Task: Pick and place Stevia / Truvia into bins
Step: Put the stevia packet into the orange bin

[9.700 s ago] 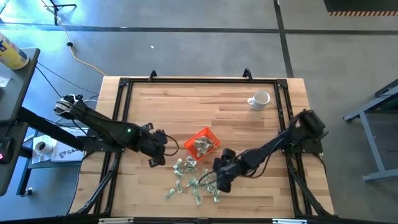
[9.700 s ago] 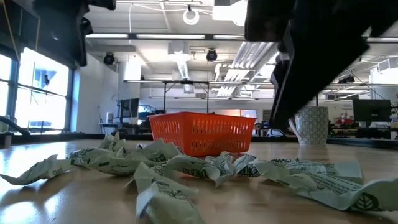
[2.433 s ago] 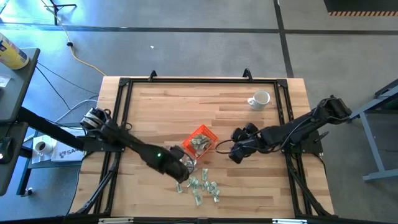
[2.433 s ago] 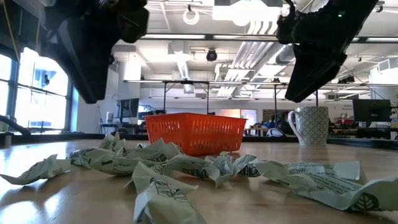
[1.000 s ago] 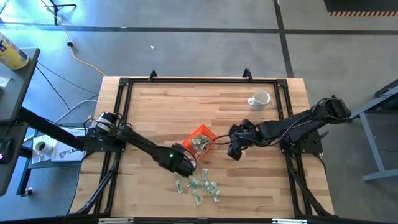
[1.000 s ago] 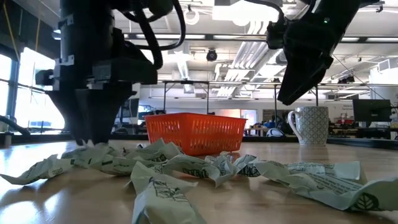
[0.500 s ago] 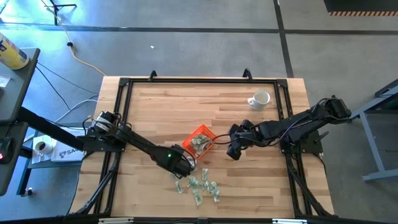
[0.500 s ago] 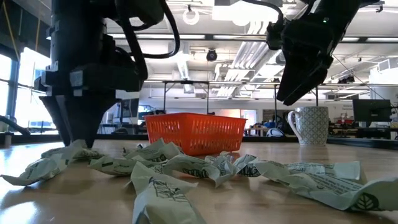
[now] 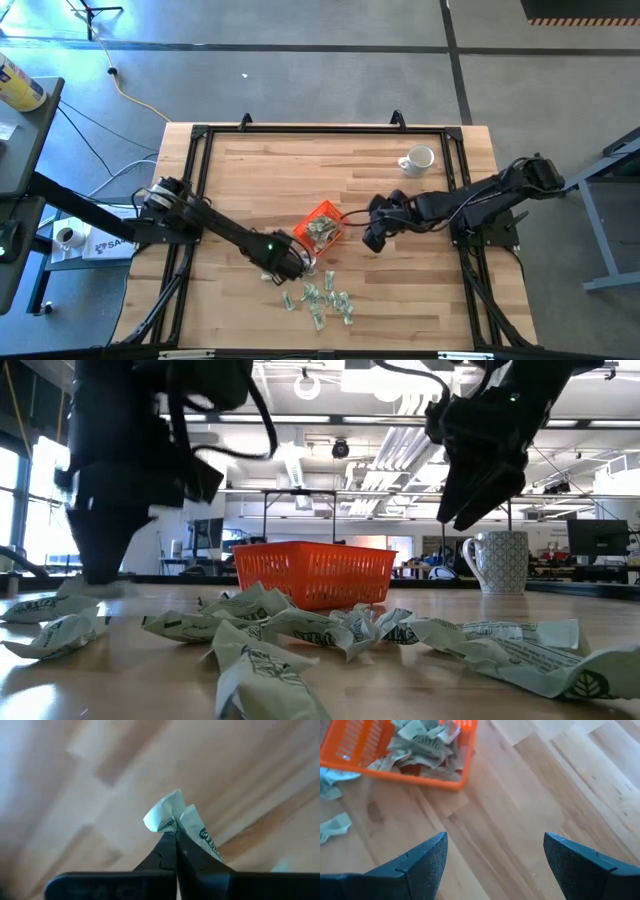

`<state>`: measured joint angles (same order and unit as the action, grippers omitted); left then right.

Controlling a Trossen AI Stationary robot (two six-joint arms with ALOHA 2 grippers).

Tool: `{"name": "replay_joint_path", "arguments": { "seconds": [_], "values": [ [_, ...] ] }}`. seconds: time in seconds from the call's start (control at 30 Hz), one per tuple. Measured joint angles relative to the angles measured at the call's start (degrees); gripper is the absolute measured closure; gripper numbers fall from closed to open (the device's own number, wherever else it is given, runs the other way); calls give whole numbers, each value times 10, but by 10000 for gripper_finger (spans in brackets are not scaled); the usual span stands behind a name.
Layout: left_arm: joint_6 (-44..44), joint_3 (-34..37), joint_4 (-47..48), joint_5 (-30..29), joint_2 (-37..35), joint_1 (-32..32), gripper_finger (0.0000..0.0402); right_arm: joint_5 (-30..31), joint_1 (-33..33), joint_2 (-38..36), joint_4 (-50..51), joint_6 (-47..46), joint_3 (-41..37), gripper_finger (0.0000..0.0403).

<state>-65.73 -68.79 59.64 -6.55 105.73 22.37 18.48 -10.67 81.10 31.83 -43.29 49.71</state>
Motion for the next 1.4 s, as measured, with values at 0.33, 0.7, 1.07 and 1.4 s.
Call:
{"name": "replay_joint_path", "arguments": {
  "seconds": [0.33, 0.7, 1.07, 1.4],
  "values": [
    [87, -2, 34, -52, -95, -90, 382, -1, 34, 0, -5, 1, 0, 84],
    [190, -2, 43, -63, -102, -136, 228, 2, 37, 0, -7, -17, 0, 84],
    [190, 45, 45, -46, -102, -154, 162, 4, 37, 0, -7, -17, 0, 84],
    [175, 109, -67, 28, -102, -156, 214, -1, 37, 0, -7, -17, 0, 84]
  ]
}}
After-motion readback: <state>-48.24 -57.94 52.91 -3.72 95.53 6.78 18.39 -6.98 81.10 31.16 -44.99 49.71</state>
